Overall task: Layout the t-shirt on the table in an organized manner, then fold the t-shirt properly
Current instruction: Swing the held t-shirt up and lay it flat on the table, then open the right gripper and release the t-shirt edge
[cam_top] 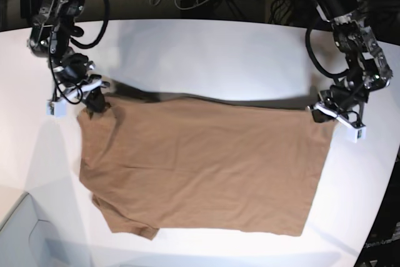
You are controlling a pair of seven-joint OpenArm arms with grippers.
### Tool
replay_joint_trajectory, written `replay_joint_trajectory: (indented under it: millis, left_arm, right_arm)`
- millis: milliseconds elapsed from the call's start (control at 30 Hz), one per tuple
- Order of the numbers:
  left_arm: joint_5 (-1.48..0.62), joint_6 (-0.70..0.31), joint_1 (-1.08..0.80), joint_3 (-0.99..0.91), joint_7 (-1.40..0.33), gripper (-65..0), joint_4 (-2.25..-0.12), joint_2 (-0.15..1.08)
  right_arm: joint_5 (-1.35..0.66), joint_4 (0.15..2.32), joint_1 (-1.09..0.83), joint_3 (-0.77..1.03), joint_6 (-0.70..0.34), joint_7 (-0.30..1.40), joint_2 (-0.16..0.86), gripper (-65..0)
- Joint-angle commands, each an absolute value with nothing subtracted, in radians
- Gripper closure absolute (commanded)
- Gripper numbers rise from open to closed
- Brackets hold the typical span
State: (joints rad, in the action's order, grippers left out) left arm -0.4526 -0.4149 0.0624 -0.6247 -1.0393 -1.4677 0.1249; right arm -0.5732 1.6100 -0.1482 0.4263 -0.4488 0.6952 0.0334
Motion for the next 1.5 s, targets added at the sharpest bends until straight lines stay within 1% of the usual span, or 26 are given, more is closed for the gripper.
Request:
replay_joint_trajectory:
  millis: [0, 33, 100, 233, 267, 333, 400, 467, 500, 667, 867, 900, 967, 1033, 1233, 1467]
  left_arm:
    - [-0.470, -0.418, 0.084, -0.631, -1.012, -0.4, -1.486, 0.145]
    - [-0.470, -0.418, 0.084, -0.633, -1.012, -0.4, -1.484, 0.147]
    - [-0.470, -0.418, 0.076, -0.636, -1.012, -0.5, -1.483, 0.148]
    - [-0.470, -0.418, 0.076, -0.636, -1.017, -0.8, -1.484, 0.148]
    - [-0.470, -0.418, 0.076, -0.636, -1.017, -2.0, -1.484, 0.148]
    - [-0.470, -0.418, 0.065, -0.636, -1.018, -6.9, -1.489, 0.145]
    - [-0.470, -0.418, 0.045, -0.636, -1.018, -14.9, -1.497, 0.140]
    - [-0.470, -0.418, 0.042, -0.638, -1.018, -22.1, -1.497, 0.140]
    - [-0.470, -0.418, 0.038, -0.638, -1.017, -24.4, -1.497, 0.140]
    - [-0.470, -0.418, 0.038, -0.638, -1.015, -24.6, -1.497, 0.142]
    - [-0.470, -0.418, 0.042, -0.634, -1.012, -24.6, -1.497, 0.139]
    - [-0.470, -0.418, 0.042, -0.634, -1.012, -24.6, -1.497, 0.139]
    - [-0.470, -0.418, 0.042, -0.634, -1.010, -24.6, -1.497, 0.139]
    - [-0.470, -0.418, 0.044, -0.634, -1.010, -24.6, -1.497, 0.139]
    - [-0.470, -0.418, 0.056, -0.636, -1.012, -24.6, -1.495, 0.139]
    - [-0.470, -0.418, 0.056, -0.636, -1.015, -24.6, -1.495, 0.139]
  right_arm:
    - [-0.593, 1.629, -0.133, 0.430, -0.460, 0.670, 0.044, -0.2]
    - [-0.593, 1.629, -0.133, 0.432, -0.460, 0.670, 0.044, -0.3]
    - [-0.593, 1.629, -0.128, 0.433, -0.460, 0.670, 0.056, -3.2]
    - [-0.593, 1.633, -0.087, 0.433, -0.460, 0.670, 0.065, -16.0]
    - [-0.593, 1.633, -0.071, 0.433, -0.460, 0.670, 0.065, -19.4]
    - [-0.593, 1.635, -0.058, 0.433, -0.460, 0.670, 0.079, -26.6]
    - [-0.595, 1.636, -0.059, 0.437, -0.460, 0.674, 0.081, -32.8]
    - [-0.595, 1.649, -0.071, 0.478, -0.460, 0.690, 0.082, -36.7]
    - [-0.595, 1.661, -0.088, 0.506, -0.460, 0.697, 0.074, -38.1]
    - [-0.595, 1.747, -0.176, 0.587, -0.460, 0.693, 0.031, -38.7]
    - [-0.595, 1.748, -0.285, 0.590, -0.467, 0.687, 0.022, -38.8]
    - [-0.593, 1.747, -0.297, 0.590, -0.483, 0.687, 0.022, -38.8]
    - [-0.593, 1.719, -0.311, 0.585, -0.547, 0.687, 0.016, -38.7]
    - [-0.590, 1.659, -0.308, 0.561, -0.596, 0.687, 0.016, -38.7]
    - [-0.590, 1.500, -0.243, 0.444, -0.602, 0.677, 0.062, -38.6]
    - [-0.588, 1.495, -0.203, 0.320, -0.602, 0.503, 0.065, -38.7]
